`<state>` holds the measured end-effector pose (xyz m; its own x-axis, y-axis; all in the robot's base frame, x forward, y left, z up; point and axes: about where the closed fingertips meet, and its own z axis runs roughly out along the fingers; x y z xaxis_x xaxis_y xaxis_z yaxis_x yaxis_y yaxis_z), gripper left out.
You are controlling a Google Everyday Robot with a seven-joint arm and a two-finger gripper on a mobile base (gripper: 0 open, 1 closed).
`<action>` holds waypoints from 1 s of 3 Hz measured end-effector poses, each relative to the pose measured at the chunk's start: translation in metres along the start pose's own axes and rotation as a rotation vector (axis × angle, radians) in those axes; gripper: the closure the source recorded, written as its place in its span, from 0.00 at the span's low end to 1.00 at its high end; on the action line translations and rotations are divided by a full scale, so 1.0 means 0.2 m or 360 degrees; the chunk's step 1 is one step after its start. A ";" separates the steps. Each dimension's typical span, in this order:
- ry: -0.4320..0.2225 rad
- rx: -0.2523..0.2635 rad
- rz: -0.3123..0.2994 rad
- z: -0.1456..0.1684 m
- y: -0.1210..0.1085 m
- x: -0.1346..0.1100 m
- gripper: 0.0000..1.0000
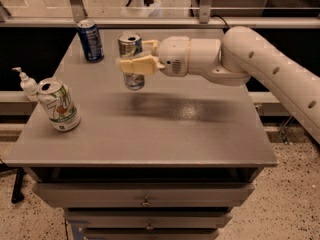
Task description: Move redbull can near 7up can
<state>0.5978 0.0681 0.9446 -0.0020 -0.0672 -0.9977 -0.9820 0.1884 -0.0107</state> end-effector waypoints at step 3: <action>-0.0103 -0.0380 -0.0145 0.39 0.29 0.09 1.00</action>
Offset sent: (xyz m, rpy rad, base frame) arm -0.0482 0.0960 -0.0315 0.0655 -0.0986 0.2632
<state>0.5546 0.1539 0.9217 0.0932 -0.0089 -0.9956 -0.9943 -0.0528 -0.0927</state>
